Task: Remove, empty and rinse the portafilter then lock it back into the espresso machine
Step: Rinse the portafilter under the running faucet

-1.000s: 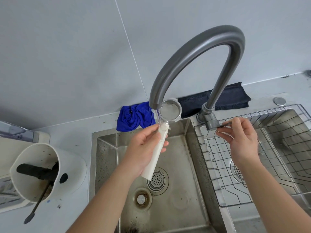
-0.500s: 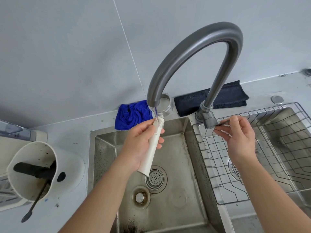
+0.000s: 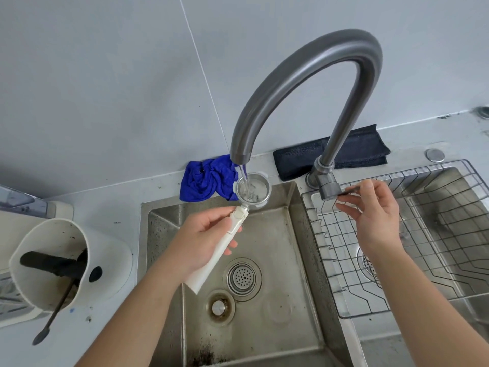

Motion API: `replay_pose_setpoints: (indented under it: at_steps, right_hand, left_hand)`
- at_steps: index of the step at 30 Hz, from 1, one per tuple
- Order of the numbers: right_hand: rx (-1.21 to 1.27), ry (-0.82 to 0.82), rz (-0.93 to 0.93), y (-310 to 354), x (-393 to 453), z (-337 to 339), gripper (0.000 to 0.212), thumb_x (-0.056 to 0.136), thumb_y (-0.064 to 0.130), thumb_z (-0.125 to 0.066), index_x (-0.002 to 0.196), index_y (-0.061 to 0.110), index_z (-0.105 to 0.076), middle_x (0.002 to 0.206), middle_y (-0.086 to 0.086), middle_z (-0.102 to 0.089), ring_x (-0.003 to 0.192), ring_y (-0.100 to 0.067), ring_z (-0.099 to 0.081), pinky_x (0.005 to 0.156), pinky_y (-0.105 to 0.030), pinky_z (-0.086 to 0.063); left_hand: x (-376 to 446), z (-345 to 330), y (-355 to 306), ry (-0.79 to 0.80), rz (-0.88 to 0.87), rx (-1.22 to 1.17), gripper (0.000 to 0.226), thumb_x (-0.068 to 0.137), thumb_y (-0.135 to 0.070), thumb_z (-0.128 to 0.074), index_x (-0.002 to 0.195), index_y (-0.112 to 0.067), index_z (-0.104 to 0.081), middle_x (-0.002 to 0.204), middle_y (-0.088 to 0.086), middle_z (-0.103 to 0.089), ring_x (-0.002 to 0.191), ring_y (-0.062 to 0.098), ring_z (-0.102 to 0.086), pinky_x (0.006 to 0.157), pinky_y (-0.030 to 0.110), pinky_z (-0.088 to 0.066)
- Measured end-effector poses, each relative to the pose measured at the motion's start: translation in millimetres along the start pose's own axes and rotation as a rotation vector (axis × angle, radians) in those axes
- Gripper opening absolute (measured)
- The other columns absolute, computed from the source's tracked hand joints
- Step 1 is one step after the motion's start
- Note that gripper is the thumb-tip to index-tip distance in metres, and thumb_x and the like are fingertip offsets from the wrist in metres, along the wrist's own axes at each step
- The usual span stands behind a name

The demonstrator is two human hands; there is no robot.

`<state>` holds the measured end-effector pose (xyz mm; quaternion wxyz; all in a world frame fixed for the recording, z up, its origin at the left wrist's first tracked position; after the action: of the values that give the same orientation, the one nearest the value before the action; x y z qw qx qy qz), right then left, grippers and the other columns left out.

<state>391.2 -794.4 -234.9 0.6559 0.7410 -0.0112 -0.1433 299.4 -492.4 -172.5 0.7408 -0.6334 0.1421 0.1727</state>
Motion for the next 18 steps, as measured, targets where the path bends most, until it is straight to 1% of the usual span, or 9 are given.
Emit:
replay_pose_setpoints:
  at_steps: [3,5,7,11,13,16,18]
  right_hand:
    - [-0.006,-0.001,0.001,0.8,-0.2,-0.8,0.021,0.089,0.050,-0.060,0.076,0.033,-0.065,0.082,0.003,-0.072,0.082,-0.023,-0.072,0.074,-0.035,-0.062]
    - [-0.007,-0.004,-0.001,1.1,-0.2,-1.0,0.021,0.089,0.050,-0.060,0.076,0.034,-0.065,0.081,0.004,-0.072,0.081,-0.022,-0.072,0.072,-0.034,-0.061]
    - [-0.009,-0.004,-0.001,1.3,-0.2,-1.2,0.021,0.089,0.049,-0.059,0.076,0.034,-0.065,0.082,0.004,-0.072,0.081,-0.022,-0.071,0.072,-0.034,-0.060]
    - [-0.011,-0.005,0.000,1.3,-0.5,-1.1,0.021,0.089,0.049,-0.059,0.075,0.034,-0.065,0.081,0.004,-0.072,0.081,-0.021,-0.071,0.071,-0.033,-0.061]
    - [-0.016,-0.003,0.001,1.6,-0.4,-0.6,0.022,0.089,0.050,-0.059,0.075,0.034,-0.065,0.081,0.005,-0.072,0.081,-0.021,-0.071,0.072,-0.034,-0.061]
    - [-0.021,-0.002,-0.003,1.7,0.1,0.2,0.022,0.087,0.052,-0.060,0.075,0.034,-0.066,0.082,0.004,-0.072,0.083,-0.021,-0.072,0.072,-0.035,-0.061]
    - [-0.019,-0.002,-0.005,1.7,0.2,0.5,0.022,0.086,0.052,-0.060,0.075,0.034,-0.065,0.082,0.004,-0.072,0.083,-0.020,-0.072,0.072,-0.034,-0.061]
  left_hand:
    - [-0.5,5.2,1.9,0.023,0.001,0.057,0.033,0.096,-0.011,-0.054,0.098,-0.039,-0.072,0.091,0.004,-0.075,0.068,0.019,-0.070,0.058,0.029,-0.056]
    - [-1.0,8.9,1.6,0.032,-0.013,0.093,0.040,0.096,-0.010,-0.054,0.094,-0.046,-0.072,0.091,0.003,-0.074,0.069,0.018,-0.070,0.058,0.026,-0.055]
    - [-1.8,13.0,1.6,0.031,-0.034,0.137,0.042,0.095,-0.011,-0.055,0.094,-0.049,-0.071,0.092,-0.002,-0.074,0.070,0.015,-0.071,0.060,0.023,-0.055]
    - [-3.4,20.1,2.4,0.020,-0.076,0.252,0.045,0.095,-0.014,-0.057,0.099,-0.058,-0.067,0.095,-0.016,-0.074,0.078,0.012,-0.072,0.067,0.022,-0.057]
    - [-4.9,21.4,1.2,0.022,-0.108,0.313,0.046,0.095,-0.015,-0.057,0.102,-0.060,-0.064,0.098,-0.019,-0.074,0.080,0.010,-0.072,0.072,0.025,-0.057]
    - [-6.6,23.4,0.1,0.005,-0.150,0.369,0.045,0.094,-0.017,-0.058,0.107,-0.059,-0.062,0.100,-0.022,-0.072,0.086,0.006,-0.070,0.079,0.027,-0.054]
    - [-7.7,24.4,-0.8,-0.012,-0.180,0.398,0.045,0.093,-0.018,-0.059,0.109,-0.059,-0.061,0.101,-0.025,-0.071,0.091,0.004,-0.068,0.082,0.027,-0.052]
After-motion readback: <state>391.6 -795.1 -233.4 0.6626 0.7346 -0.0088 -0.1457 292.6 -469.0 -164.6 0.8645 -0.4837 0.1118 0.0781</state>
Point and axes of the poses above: each hand's wrist, its own x-axis towards the middle knuckle, its own z-axis out of the back of the hand, y = z × x, the point moved 4 cm from there along x, towards the middle knuckle
